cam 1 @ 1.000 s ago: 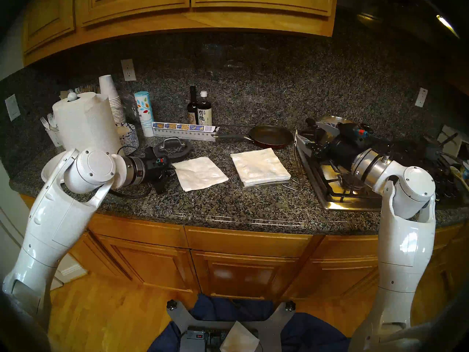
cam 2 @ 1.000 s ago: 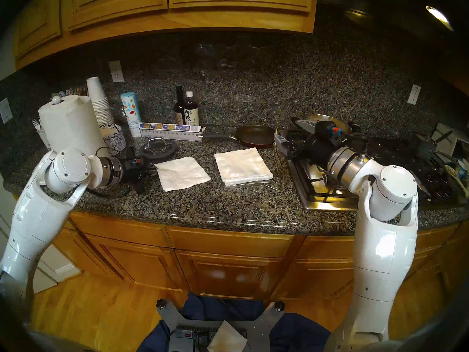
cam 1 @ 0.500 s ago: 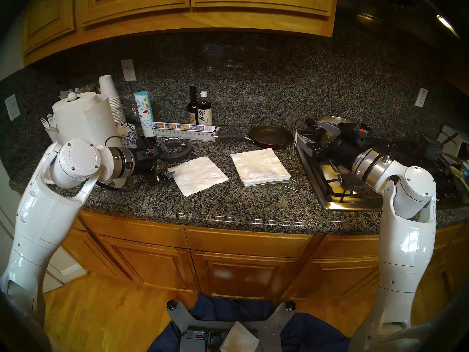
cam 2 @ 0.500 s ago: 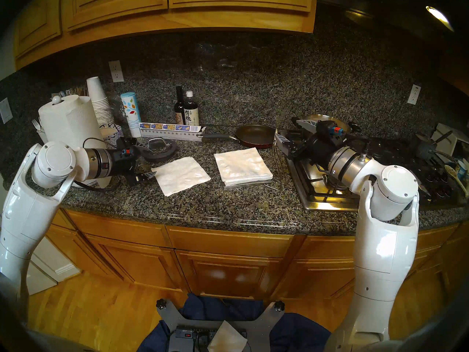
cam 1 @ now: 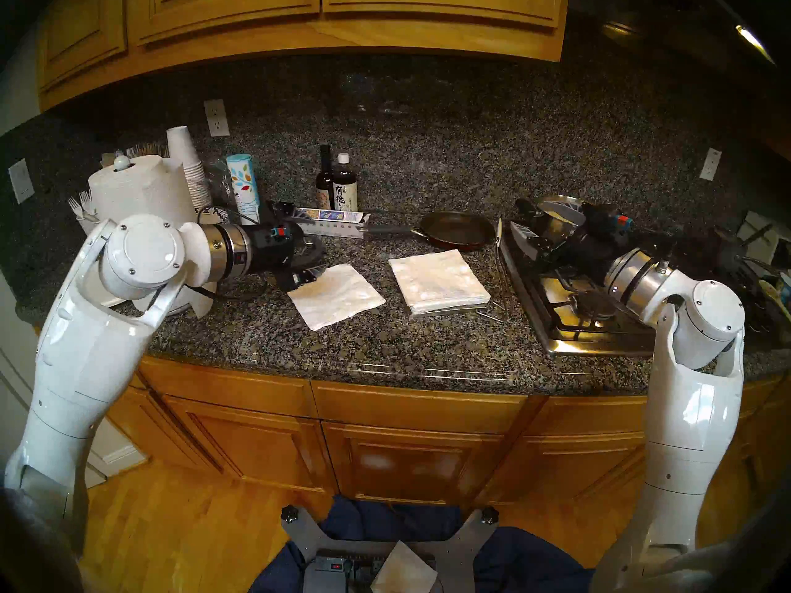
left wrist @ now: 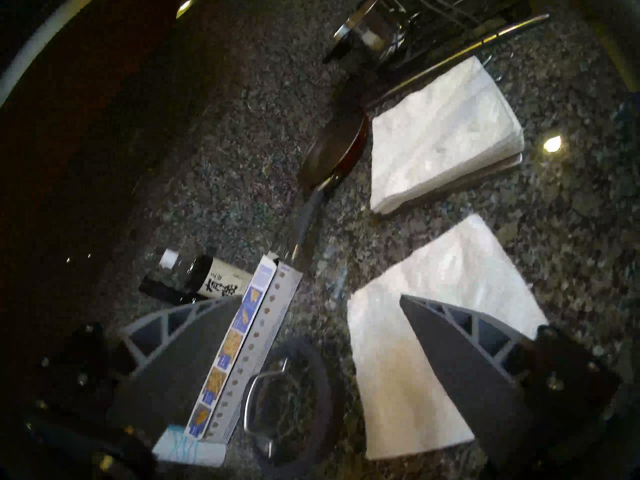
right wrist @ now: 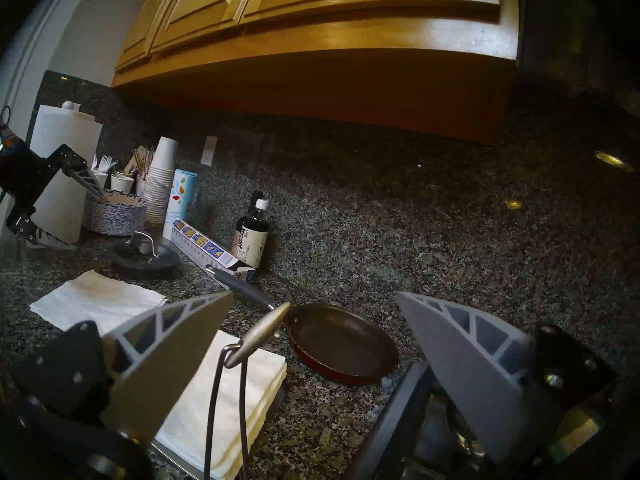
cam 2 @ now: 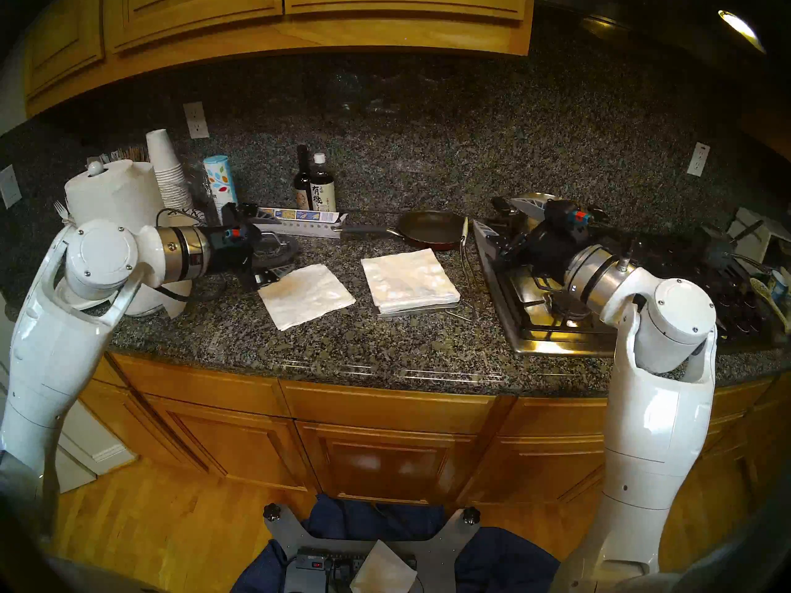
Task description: Take napkin out of napkin holder
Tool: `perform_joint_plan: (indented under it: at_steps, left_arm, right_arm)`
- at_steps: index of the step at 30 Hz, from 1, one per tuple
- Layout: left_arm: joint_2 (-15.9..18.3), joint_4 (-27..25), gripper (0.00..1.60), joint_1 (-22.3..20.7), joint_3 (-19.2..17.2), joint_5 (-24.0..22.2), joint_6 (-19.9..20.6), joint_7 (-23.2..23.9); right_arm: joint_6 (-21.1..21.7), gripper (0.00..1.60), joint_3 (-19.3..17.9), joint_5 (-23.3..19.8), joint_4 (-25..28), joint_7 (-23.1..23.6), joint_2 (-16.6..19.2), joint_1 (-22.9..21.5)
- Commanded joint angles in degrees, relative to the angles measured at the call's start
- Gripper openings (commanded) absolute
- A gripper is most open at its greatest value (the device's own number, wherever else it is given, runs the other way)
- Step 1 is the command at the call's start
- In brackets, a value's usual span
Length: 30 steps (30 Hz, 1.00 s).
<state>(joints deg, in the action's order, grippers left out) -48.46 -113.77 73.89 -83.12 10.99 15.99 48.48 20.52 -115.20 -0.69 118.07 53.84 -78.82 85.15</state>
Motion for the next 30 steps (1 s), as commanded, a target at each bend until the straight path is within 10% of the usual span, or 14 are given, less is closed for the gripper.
perform_joint_plan:
  at_steps: [1,8,12,14,16,22,30]
  left_arm:
    - [-6.4,2.2,1.60,-6.3,3.6,-0.5,-1.9,-3.2]
    - [-10.9,5.4,1.60,-9.0,6.0,-0.1,-3.2,-4.0]
    - [-13.5,7.7,1.60,-10.8,6.6,0.6,-4.0,-3.9]
    - [-14.4,8.8,1.47,-12.0,7.0,0.8,-4.4,-3.5]
    - [-15.1,9.2,0.77,-12.3,6.9,1.1,-4.8,-3.4]
    - [-17.1,11.4,0.59,-14.3,7.3,2.4,-6.0,-1.9]
    - [-17.8,14.1,0.30,-17.4,8.3,2.9,-6.7,0.7]
  right_arm:
    - [0.2,1.60,-1.6,-0.4,3.0,0.3,0.3,0.6]
    - [0.7,1.60,-2.4,-0.5,3.5,0.7,0.1,2.2]
    - [0.8,0.97,-2.4,-0.6,3.6,0.9,0.1,2.7]
    - [1.0,0.92,-2.2,-0.6,3.6,1.1,0.1,2.8]
    - [1.2,0.81,-2.1,-0.6,3.5,1.3,0.1,2.8]
    - [2.1,0.75,-1.1,-0.3,2.6,2.0,0.5,2.3]
    - [2.6,0.20,1.1,0.7,0.1,2.2,1.4,1.3]
